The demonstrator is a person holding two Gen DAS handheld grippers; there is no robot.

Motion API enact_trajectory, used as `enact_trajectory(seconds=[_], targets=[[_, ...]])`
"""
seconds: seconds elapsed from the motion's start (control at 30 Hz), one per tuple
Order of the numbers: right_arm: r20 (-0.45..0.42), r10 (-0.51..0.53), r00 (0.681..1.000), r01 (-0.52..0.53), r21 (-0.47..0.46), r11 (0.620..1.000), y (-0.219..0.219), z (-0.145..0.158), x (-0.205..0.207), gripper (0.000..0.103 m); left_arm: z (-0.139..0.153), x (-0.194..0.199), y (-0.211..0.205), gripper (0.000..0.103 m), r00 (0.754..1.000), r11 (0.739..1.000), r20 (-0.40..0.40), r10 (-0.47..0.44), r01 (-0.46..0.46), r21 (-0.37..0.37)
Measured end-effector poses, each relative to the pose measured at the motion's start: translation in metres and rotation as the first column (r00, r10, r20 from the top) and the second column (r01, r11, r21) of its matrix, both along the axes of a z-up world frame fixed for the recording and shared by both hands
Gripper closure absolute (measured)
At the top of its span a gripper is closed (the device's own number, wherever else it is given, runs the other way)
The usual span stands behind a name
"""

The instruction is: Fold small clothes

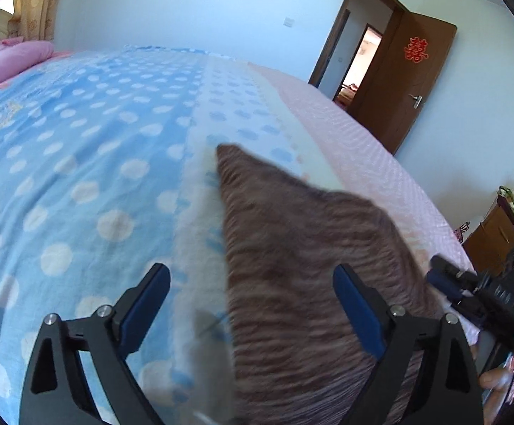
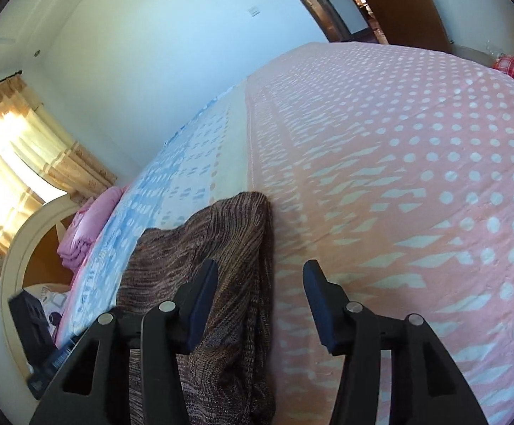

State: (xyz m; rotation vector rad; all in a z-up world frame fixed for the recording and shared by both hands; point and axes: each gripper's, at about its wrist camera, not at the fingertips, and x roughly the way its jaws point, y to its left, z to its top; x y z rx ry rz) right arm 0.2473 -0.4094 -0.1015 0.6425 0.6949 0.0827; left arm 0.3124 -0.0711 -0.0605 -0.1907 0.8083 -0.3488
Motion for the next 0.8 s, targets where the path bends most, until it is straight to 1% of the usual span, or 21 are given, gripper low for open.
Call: enact_trajectory(seconds=[0.07,0.1,0.13,0.17,0.2,0.27,0.3,0.33,0.37,0.47,0.57,0.67,0.77,0.8], targets=[[-0.003,0.014,1.0,-0.014,0.012,1.0,0.002,-0.002,0.004,0.051,0.012,0.009,-0.013,0.007,1.0,1.0,0.015,-0.024,0.024,0.018],[-0.002,0.02,1.0,-0.02,0.02,1.0,0.005,-0.004,0.007,0.051,0.013,0.014,-0.019,0.007,0.999,0.999,0.012,-0.034,0.034,0.038],[0.004,0.034,0.999,-0.034,0.034,0.999,0.007,-0.004,0.009,0.049,0.012,0.021,-0.028,0.007,0.999,0.997,0.007,-0.041,0.04,0.072],[0.008,0.045,0.999,-0.045,0.043,0.998,0.008,-0.005,0.01,0.042,0.008,0.025,-0.034,0.007,0.999,0.994,-0.001,-0.042,0.042,0.1],[0.006,0.053,0.999,-0.053,0.044,0.998,0.01,-0.006,0.012,0.039,0.002,0.029,-0.039,0.008,0.999,0.991,-0.019,-0.041,0.043,0.126],[-0.018,0.061,0.998,-0.061,0.009,0.998,0.016,-0.009,0.017,0.039,-0.018,0.037,-0.045,0.015,0.996,0.984,-0.088,-0.025,0.04,0.172],[-0.035,0.066,0.997,-0.067,-0.007,0.998,0.019,-0.011,0.021,0.039,-0.029,0.038,-0.044,0.018,0.992,0.983,-0.12,-0.021,0.043,0.178],[-0.046,0.077,0.996,-0.078,-0.013,0.997,0.022,-0.013,0.024,0.039,-0.027,0.036,-0.04,0.018,0.995,0.988,-0.097,-0.017,0.031,0.149],[-0.051,0.083,0.995,-0.084,-0.021,0.996,0.023,-0.014,0.026,0.039,-0.026,0.035,-0.038,0.018,0.996,0.989,-0.091,-0.012,0.026,0.144],[-0.063,0.096,0.993,-0.1,-0.079,0.992,0.034,-0.016,0.033,0.038,-0.027,0.033,-0.039,0.018,0.996,0.987,-0.088,-0.018,0.032,0.156],[-0.072,0.113,0.991,-0.121,-0.121,0.985,0.047,-0.018,0.041,0.032,-0.027,0.031,-0.041,0.018,0.997,0.985,-0.071,-0.018,0.03,0.171],[-0.098,0.129,0.987,-0.144,-0.174,0.974,0.058,-0.018,0.048,0.025,-0.027,0.032,-0.042,0.018,0.997,0.986,-0.076,-0.019,0.032,0.163],[-0.129,0.144,0.981,-0.173,-0.247,0.953,0.073,-0.018,0.055,0.024,-0.027,0.031,-0.042,0.018,0.997,0.986,-0.076,-0.019,0.031,0.163],[-0.129,0.145,0.981,-0.174,-0.258,0.95,0.074,-0.017,0.055,0.025,-0.027,0.031,-0.042,0.018,0.997,0.985,-0.075,-0.019,0.031,0.167]])
